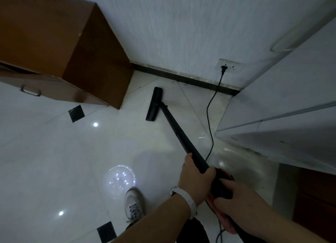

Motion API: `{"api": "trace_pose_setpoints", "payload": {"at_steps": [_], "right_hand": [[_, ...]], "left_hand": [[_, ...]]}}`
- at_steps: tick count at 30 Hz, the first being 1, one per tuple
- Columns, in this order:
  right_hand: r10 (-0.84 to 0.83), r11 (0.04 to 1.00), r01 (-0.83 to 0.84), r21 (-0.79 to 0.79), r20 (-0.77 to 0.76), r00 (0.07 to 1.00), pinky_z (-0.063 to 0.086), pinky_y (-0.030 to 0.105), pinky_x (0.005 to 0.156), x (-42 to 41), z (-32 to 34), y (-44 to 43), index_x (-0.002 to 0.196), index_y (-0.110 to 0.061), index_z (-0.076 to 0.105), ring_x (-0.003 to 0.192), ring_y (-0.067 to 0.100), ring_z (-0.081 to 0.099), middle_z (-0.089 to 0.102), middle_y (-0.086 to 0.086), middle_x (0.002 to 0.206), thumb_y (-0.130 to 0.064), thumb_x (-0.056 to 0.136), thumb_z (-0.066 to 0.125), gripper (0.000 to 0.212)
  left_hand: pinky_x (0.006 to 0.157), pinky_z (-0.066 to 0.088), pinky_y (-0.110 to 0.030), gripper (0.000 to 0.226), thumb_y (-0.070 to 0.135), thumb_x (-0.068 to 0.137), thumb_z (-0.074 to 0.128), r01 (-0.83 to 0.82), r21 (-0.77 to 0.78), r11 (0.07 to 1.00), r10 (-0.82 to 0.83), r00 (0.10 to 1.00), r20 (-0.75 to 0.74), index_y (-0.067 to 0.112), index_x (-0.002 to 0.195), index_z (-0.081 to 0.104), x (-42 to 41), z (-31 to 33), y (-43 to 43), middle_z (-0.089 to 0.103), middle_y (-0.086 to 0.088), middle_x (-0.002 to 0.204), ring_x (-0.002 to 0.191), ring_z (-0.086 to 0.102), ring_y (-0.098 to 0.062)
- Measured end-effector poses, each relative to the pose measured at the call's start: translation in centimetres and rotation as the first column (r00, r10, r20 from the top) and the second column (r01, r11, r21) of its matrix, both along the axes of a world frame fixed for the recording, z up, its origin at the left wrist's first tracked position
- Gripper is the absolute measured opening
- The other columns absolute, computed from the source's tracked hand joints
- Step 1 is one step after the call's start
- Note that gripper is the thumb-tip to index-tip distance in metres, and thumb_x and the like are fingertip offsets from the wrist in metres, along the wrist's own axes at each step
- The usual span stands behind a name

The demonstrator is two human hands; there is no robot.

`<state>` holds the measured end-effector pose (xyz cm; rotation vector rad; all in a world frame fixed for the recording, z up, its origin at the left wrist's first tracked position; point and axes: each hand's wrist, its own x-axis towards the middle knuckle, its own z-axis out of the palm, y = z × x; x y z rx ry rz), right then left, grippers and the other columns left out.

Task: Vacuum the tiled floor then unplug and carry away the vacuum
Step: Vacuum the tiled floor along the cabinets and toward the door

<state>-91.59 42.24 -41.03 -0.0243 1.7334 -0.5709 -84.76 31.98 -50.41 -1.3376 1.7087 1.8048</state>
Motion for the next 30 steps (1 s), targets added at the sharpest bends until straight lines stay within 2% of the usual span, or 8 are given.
{"api": "trace_pose_setpoints", "payload": {"at_steps": [2, 4, 9, 13, 17, 19, 25, 30], "right_hand": [[0.049, 0.999, -0.049, 0.0, 0.022, 0.999, 0.05, 0.024, 0.049, 0.0, -0.1, -1.0, 0.085, -0.018, 0.068, 0.048, 0.014, 0.061, 0.066, 0.002, 0.057, -0.019, 0.082, 0.064, 0.005], [0.099, 0.995, -0.099, -0.004, 0.035, 0.994, 0.052, 0.027, 0.049, -0.1, -0.2, -2.2, 0.091, -0.011, 0.069, 0.048, 0.017, 0.062, 0.065, 0.007, 0.059, -0.016, 0.082, 0.063, 0.012], [0.222, 0.975, -0.222, -0.012, 0.052, 0.974, 0.046, 0.024, 0.045, 0.0, -0.2, -5.3, 0.1, -0.005, 0.066, 0.04, 0.012, 0.056, 0.059, 0.006, 0.056, -0.008, 0.086, 0.059, 0.016], [0.3, 0.954, -0.3, -0.004, 0.031, 0.953, 0.046, 0.028, 0.05, 0.9, -0.6, -8.2, 0.097, -0.001, 0.066, 0.043, 0.016, 0.057, 0.061, 0.007, 0.055, -0.011, 0.086, 0.059, 0.016], [0.323, 0.945, -0.324, 0.028, 0.04, 0.945, 0.047, 0.029, 0.052, 2.7, -0.6, -9.5, 0.09, -0.004, 0.068, 0.045, 0.018, 0.06, 0.065, 0.009, 0.055, -0.012, 0.087, 0.059, 0.013], [0.361, 0.931, -0.362, 0.049, 0.025, 0.932, 0.046, 0.031, 0.055, 3.8, -0.7, -9.4, 0.094, -0.006, 0.069, 0.049, 0.018, 0.059, 0.062, 0.006, 0.056, -0.014, 0.086, 0.059, 0.015], [0.414, 0.908, -0.413, 0.062, -0.004, 0.91, 0.039, 0.027, 0.057, 6.5, 0.0, -9.6, 0.103, 0.001, 0.068, 0.051, 0.015, 0.051, 0.056, 0.005, 0.058, -0.013, 0.085, 0.064, 0.024], [0.493, 0.869, -0.489, 0.077, -0.046, 0.869, 0.041, 0.028, 0.057, 8.1, 1.0, -10.4, 0.101, -0.001, 0.068, 0.052, 0.015, 0.054, 0.058, 0.002, 0.056, -0.018, 0.082, 0.064, 0.026]], "left_hand": [[0.066, 0.057, -0.023, 0.052, 0.033, 0.079, 0.067, -0.07, -0.003, 0.998, 0.07, 0.998, 0.005, 0.029, 0.12, 0.036, 0.6, 0.0, -0.7, 0.06, -0.004, 0.105, 0.087, 0.065, -0.016], [0.072, 0.059, -0.03, 0.062, 0.036, 0.075, 0.068, -0.135, -0.016, 0.991, 0.136, 0.991, 0.014, 0.026, 0.128, 0.036, 1.3, -0.3, -1.4, 0.062, -0.004, 0.104, 0.087, 0.066, -0.017], [0.067, 0.052, -0.016, 0.073, 0.033, 0.083, 0.068, -0.265, -0.029, 0.964, 0.266, 0.964, 0.014, 0.02, 0.142, 0.028, 2.9, -0.7, -3.4, 0.06, -0.005, 0.114, 0.094, 0.064, -0.014], [0.07, 0.052, -0.019, 0.079, 0.035, 0.082, 0.068, -0.354, -0.04, 0.935, 0.354, 0.935, 0.011, 0.019, 0.147, 0.025, 4.2, -0.7, -5.4, 0.056, -0.007, 0.121, 0.098, 0.062, -0.017], [0.072, 0.056, -0.024, 0.087, 0.044, 0.073, 0.066, -0.372, -0.026, 0.928, 0.372, 0.928, 0.01, 0.026, 0.147, 0.024, 6.1, -0.6, -6.3, 0.055, -0.006, 0.122, 0.099, 0.062, -0.018], [0.081, 0.057, -0.032, 0.088, 0.047, 0.072, 0.064, -0.356, -0.019, 0.934, 0.356, 0.934, 0.017, 0.028, 0.147, 0.023, 7.1, -0.3, -6.3, 0.055, -0.004, 0.122, 0.1, 0.062, -0.019], [0.091, 0.052, -0.033, 0.087, 0.046, 0.077, 0.064, -0.347, -0.024, 0.937, 0.347, 0.938, -0.009, 0.023, 0.149, 0.021, 10.1, 0.4, -6.0, 0.047, -0.002, 0.128, 0.107, 0.058, -0.018], [0.089, 0.054, -0.037, 0.096, 0.055, 0.064, 0.057, -0.397, -0.001, 0.918, 0.397, 0.917, -0.023, 0.025, 0.148, 0.021, 11.8, 0.9, -6.4, 0.052, -0.003, 0.124, 0.104, 0.059, -0.019]]}}
